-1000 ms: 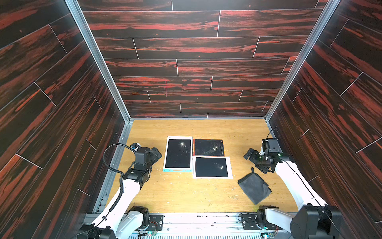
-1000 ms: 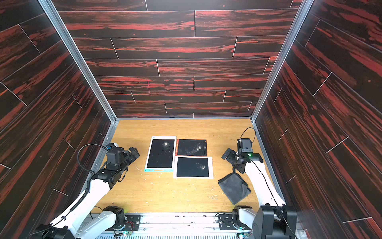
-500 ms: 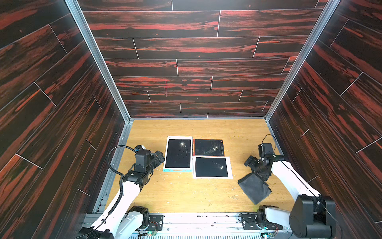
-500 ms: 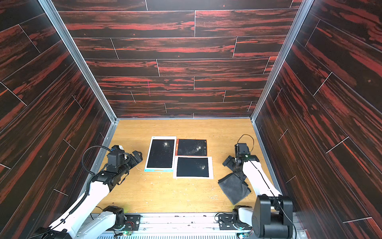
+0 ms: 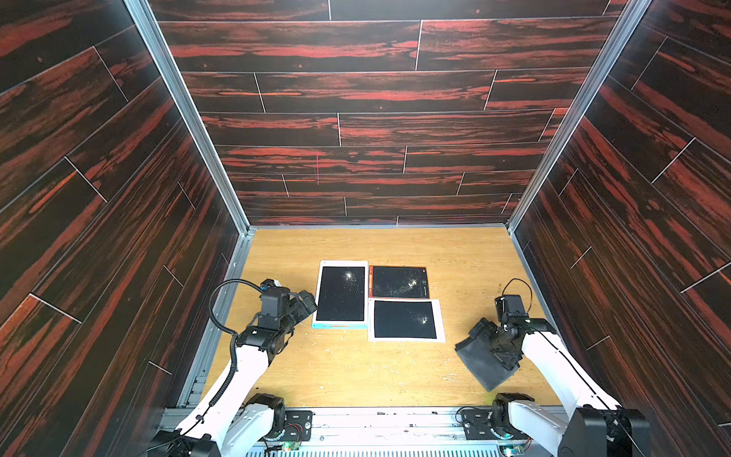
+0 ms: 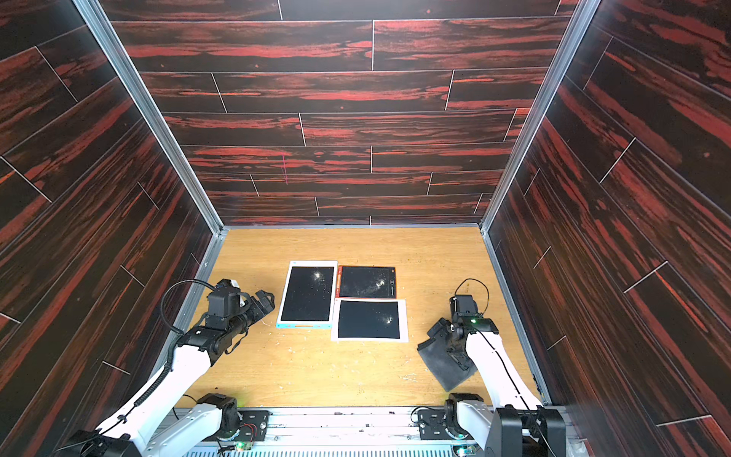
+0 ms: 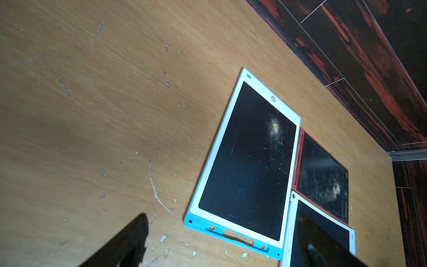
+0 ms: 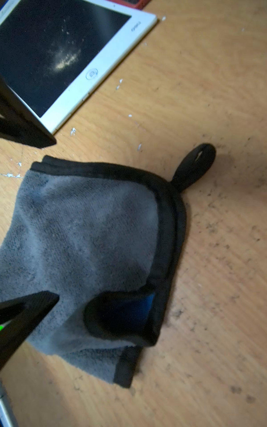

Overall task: Wipe the drawing tablet
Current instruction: Move the cleaning item to the center of the board.

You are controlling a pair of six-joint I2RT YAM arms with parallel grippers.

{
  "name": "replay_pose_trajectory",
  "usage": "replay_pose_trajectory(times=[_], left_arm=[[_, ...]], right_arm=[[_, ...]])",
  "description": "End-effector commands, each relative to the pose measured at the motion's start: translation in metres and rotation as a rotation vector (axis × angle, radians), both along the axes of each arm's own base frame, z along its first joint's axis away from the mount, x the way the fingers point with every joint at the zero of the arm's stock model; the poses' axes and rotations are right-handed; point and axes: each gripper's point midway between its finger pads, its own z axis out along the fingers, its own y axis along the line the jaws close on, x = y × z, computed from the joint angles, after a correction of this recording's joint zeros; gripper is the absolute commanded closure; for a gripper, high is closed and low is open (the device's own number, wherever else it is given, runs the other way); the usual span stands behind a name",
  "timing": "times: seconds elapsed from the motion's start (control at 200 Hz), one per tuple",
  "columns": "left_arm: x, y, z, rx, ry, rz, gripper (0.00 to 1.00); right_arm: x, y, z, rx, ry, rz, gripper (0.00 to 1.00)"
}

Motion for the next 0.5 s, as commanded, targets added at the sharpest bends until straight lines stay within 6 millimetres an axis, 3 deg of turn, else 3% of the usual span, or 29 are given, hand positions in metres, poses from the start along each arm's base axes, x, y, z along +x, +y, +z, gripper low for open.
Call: replay_pose_trajectory(times=[0.0,0.276,0.496], left_arm=[[0.003,-0.002,0.012,-0.002,-0.009,-0.005,0.0],[0.001,0.002,0.009,0.01,0.002,0.009,0.0],[0.004,0.001,0.005,0.01,0.012,0.012,0.0]], right_arm=[[-0.007,-0.001,-0.004,-0.003,0.027,-0.025,0.01],[-0.022,-0.014,-0.015,-0.084,0.162,-0.078,0.01],[-0.018,-0.016,-0.023,-0.098,0.17,-0.075,0.01]])
